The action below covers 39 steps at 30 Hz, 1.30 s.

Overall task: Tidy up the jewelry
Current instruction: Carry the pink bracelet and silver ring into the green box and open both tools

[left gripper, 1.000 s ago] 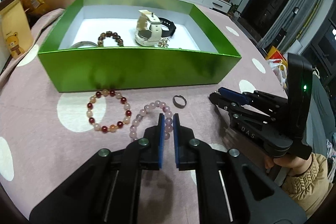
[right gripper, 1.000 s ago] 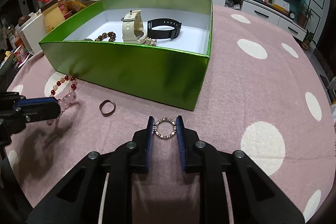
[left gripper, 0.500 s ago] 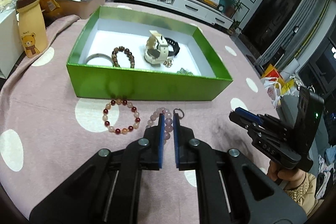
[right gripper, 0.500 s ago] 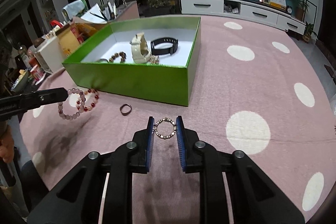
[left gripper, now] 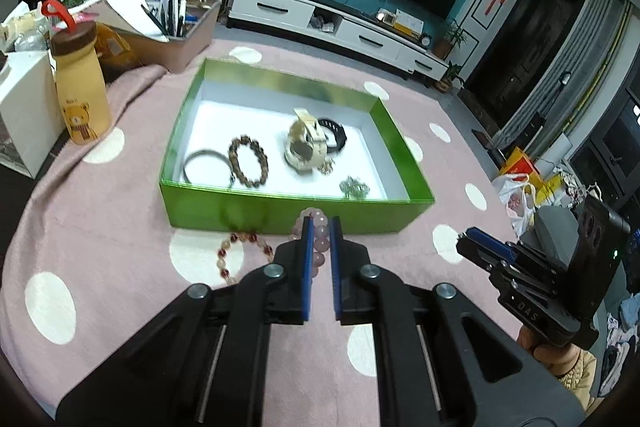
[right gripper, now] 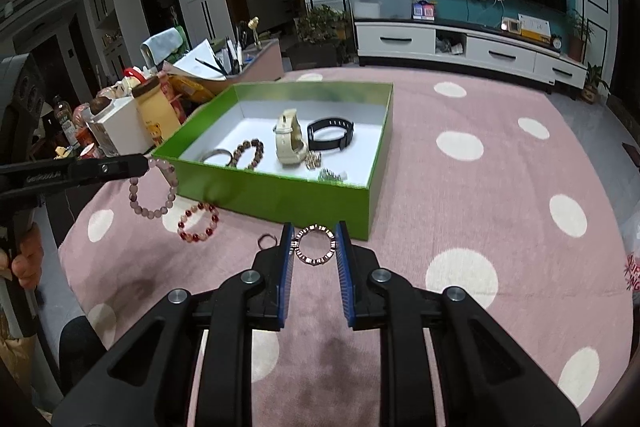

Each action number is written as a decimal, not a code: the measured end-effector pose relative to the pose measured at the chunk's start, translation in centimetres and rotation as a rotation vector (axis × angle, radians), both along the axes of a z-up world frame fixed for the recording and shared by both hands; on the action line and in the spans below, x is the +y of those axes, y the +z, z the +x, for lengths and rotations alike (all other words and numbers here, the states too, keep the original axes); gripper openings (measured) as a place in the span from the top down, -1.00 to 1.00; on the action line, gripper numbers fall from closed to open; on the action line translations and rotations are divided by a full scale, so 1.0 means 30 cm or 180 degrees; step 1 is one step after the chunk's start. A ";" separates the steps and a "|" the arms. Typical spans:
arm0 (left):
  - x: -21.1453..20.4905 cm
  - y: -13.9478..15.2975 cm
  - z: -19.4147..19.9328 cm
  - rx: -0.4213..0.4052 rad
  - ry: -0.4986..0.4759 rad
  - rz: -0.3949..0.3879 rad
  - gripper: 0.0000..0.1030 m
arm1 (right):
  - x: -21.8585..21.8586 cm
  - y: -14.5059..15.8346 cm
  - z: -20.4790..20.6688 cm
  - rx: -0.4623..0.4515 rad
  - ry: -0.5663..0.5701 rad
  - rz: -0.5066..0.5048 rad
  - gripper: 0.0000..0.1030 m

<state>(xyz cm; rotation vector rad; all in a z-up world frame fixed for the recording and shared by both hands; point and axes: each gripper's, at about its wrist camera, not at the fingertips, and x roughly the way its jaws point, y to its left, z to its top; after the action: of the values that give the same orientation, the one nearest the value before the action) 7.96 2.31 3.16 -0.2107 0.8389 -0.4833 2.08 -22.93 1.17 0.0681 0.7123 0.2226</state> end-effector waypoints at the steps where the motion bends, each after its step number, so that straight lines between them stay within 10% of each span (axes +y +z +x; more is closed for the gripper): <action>1: 0.005 0.008 0.008 -0.0016 0.0019 0.0004 0.86 | 0.002 0.008 0.007 -0.0016 0.0006 -0.0009 0.60; 39: -0.035 -0.048 0.580 0.0161 0.0343 0.0516 0.86 | 0.043 -0.005 0.454 0.0082 0.0006 -0.0265 0.60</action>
<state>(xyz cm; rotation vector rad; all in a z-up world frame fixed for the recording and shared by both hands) 25.36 1.28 1.72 -0.1183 0.9069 -0.3083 15.70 -21.64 1.02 -0.0091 0.7466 0.1940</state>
